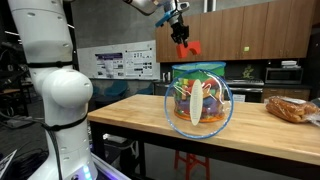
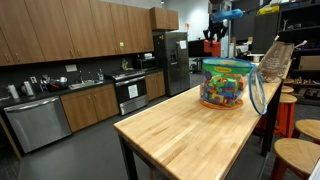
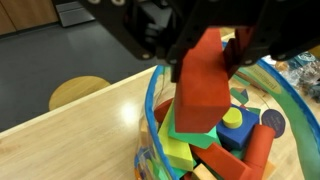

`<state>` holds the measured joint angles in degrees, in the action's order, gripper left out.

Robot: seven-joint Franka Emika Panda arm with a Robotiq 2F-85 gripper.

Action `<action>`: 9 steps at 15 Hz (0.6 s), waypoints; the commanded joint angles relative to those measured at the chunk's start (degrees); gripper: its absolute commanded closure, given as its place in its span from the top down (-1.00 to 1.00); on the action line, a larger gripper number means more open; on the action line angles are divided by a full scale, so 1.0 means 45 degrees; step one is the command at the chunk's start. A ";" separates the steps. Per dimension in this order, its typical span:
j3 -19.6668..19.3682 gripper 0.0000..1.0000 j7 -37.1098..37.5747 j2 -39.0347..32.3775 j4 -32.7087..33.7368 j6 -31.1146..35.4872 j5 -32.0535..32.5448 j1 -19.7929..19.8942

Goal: Put the blocks on the table in the clear bag.

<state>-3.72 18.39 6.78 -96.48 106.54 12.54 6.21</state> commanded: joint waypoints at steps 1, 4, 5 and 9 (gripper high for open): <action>-0.0207 -0.70 0.0252 -0.0399 0.0271 -0.0523 0.0261 0.0203; -0.0445 -0.70 0.0304 -0.0622 0.0082 -0.0570 0.0226 0.0330; -0.0530 -0.70 0.0353 -0.0737 0.0079 -0.0588 0.0161 0.0374; -0.0749 -0.70 0.0528 -0.1065 -0.0067 -0.0716 0.0137 0.0417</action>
<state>-6.85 19.42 2.74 -96.91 104.71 12.56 7.82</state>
